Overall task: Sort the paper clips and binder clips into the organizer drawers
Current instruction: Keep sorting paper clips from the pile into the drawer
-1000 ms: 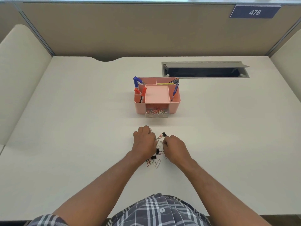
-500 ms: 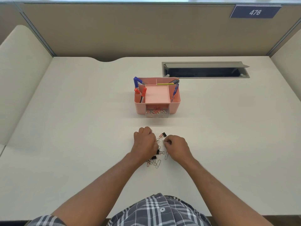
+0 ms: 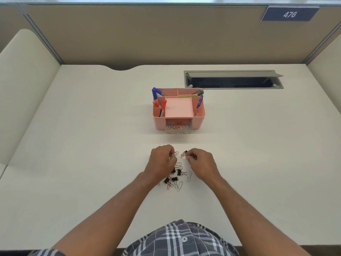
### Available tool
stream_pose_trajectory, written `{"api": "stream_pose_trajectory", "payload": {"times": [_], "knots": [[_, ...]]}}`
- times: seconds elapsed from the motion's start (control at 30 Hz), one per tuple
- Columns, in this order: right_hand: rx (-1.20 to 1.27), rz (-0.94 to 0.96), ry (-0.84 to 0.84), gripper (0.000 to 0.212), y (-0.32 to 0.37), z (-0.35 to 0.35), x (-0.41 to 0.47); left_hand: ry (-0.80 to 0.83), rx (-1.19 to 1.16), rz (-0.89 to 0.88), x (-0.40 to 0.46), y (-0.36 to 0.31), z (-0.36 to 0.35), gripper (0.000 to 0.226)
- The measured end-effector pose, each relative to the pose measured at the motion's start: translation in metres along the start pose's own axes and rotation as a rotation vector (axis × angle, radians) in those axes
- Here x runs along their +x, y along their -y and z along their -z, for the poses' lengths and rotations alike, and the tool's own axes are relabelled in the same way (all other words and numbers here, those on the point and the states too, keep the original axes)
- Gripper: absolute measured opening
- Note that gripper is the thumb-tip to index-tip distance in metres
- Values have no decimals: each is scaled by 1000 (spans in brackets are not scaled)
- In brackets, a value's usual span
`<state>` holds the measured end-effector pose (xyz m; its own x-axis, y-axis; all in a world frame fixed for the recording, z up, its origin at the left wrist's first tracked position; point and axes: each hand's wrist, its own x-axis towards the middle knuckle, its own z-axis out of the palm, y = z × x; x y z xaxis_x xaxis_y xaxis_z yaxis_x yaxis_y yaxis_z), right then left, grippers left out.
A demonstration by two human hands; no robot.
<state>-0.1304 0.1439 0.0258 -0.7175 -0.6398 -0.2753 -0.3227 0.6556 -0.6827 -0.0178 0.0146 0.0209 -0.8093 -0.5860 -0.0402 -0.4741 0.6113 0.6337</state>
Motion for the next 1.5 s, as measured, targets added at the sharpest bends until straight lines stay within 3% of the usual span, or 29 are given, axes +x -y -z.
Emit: {"api": "stream_pose_trajectory", "payload": {"times": [0.37, 0.7, 1.03, 1.13, 1.3, 1.5], "knots": [[116, 192, -196, 8, 55, 46, 39, -258, -136, -137, 48, -21, 42, 11], [-255, 336, -193, 24, 76, 50, 75, -262, -20, -162, 76, -29, 49, 16], [-67, 421, -269, 16, 56, 44, 50, -338, -71, -243, 54, -19, 38, 12], [-97, 387, -202, 15, 34, 30, 36, -325, -55, -243, 36, -12, 24, 12], [-368, 204, 112, 38, 1, 5, 26, -181, 0, -179, 9, 5, -3, 14], [-353, 238, 77, 18, -8, -4, 23, -95, 62, -157, 0, 10, -8, 18]]}}
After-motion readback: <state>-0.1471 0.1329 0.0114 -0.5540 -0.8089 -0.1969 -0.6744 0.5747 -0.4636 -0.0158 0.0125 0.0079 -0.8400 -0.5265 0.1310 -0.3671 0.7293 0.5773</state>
